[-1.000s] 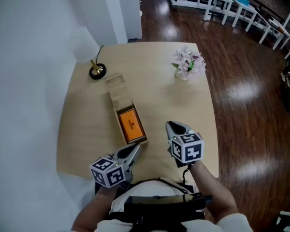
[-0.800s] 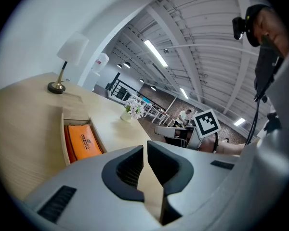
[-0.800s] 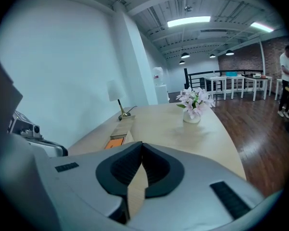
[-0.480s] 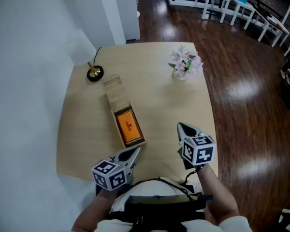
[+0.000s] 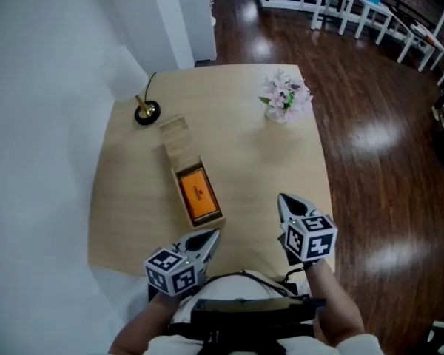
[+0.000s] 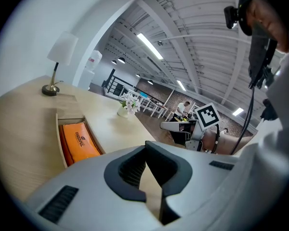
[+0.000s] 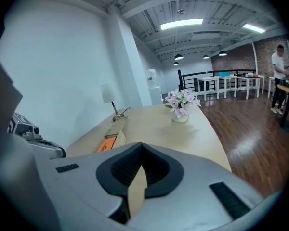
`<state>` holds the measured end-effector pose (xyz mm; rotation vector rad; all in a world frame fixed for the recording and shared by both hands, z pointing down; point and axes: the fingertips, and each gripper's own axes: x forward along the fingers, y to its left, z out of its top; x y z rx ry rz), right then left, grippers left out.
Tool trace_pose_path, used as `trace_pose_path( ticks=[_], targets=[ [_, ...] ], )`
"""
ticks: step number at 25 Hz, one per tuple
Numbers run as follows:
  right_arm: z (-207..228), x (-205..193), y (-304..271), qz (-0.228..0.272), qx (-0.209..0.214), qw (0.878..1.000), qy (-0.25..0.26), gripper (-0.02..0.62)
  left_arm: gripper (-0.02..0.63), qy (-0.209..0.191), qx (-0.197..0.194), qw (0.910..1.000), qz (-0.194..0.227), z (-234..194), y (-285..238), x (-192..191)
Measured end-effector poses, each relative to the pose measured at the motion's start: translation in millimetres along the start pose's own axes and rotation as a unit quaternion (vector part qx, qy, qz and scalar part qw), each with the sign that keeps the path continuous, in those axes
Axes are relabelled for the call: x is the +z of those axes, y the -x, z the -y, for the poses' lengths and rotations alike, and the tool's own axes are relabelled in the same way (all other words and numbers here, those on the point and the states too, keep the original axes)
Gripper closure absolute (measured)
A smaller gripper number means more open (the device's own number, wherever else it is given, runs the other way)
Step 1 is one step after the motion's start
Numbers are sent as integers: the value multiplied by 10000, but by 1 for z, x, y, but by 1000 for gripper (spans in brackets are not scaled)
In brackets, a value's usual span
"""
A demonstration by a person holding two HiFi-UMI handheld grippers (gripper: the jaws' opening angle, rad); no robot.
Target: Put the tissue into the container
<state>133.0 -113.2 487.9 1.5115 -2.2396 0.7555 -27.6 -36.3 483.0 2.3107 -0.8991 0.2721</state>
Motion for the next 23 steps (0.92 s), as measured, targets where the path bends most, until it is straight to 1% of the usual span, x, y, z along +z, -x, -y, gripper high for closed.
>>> trace_pose_path(
  ticks=[5, 12, 23],
  targets=[
    [-3, -7, 4, -93, 56, 9999, 86, 595, 604, 49, -9, 9999, -93, 1, -1, -5],
    [-3, -25, 7, -289, 79, 9995, 113, 595, 604, -119, -116, 9993, -333, 7, -6, -12],
    [-11, -27, 4, -392, 160, 9987, 269, 595, 604, -201, -139, 9985, -481, 10, -10, -14]
  ],
)
